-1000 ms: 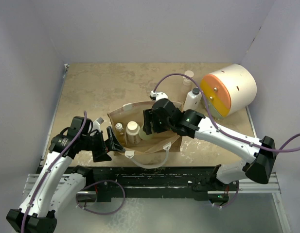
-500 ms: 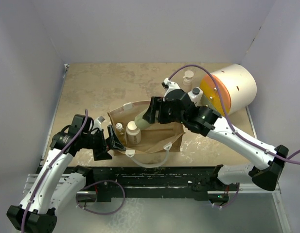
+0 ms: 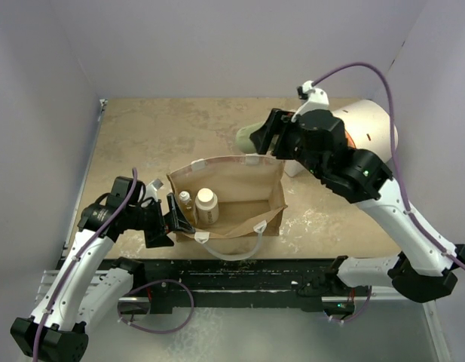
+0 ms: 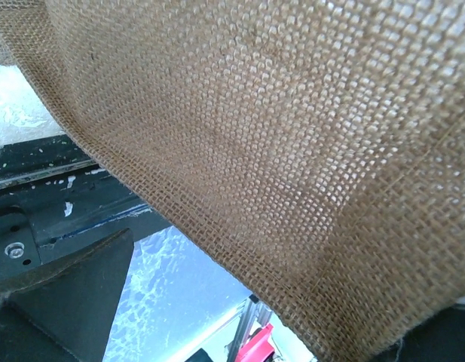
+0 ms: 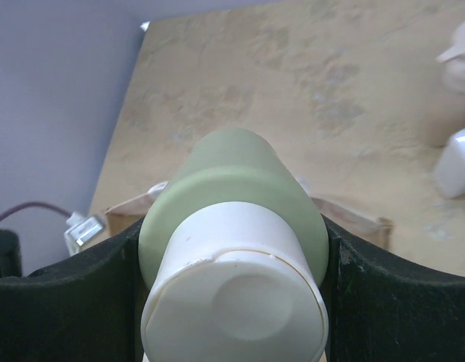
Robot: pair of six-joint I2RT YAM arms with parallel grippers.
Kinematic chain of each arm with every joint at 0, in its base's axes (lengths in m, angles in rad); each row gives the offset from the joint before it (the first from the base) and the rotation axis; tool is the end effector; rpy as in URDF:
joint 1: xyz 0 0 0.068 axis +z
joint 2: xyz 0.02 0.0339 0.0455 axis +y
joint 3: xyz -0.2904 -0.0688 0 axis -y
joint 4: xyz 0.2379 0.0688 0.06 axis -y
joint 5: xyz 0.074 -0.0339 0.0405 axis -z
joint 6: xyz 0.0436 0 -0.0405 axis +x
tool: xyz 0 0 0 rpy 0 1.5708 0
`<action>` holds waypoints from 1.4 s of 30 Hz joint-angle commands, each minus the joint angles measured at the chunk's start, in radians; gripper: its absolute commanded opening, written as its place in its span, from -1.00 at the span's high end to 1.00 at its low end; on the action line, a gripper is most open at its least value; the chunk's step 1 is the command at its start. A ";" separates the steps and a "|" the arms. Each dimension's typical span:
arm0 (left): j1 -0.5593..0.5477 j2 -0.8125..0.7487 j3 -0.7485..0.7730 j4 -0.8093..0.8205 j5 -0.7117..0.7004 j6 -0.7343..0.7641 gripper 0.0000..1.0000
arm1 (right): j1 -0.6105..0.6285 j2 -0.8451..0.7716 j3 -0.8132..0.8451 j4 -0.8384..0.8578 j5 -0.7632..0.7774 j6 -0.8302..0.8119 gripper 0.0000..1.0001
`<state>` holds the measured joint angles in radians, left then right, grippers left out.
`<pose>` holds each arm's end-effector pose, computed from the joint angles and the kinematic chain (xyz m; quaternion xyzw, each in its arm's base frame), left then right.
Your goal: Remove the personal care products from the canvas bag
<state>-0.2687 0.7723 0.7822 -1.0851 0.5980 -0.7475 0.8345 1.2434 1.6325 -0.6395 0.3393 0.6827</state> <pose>0.0914 -0.0506 0.2817 -0.1495 0.9172 -0.3635 0.0658 0.1689 0.1647 0.5057 0.0442 0.7841 0.3190 0.5305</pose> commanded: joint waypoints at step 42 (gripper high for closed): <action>0.002 0.138 0.095 0.048 -0.077 -0.014 -0.99 | -0.471 0.013 -0.747 0.554 0.179 -0.136 1.00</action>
<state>-0.2687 0.9062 0.8474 -1.0363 0.5652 -0.7425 0.3893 1.2579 0.8715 -0.3191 0.5163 0.5781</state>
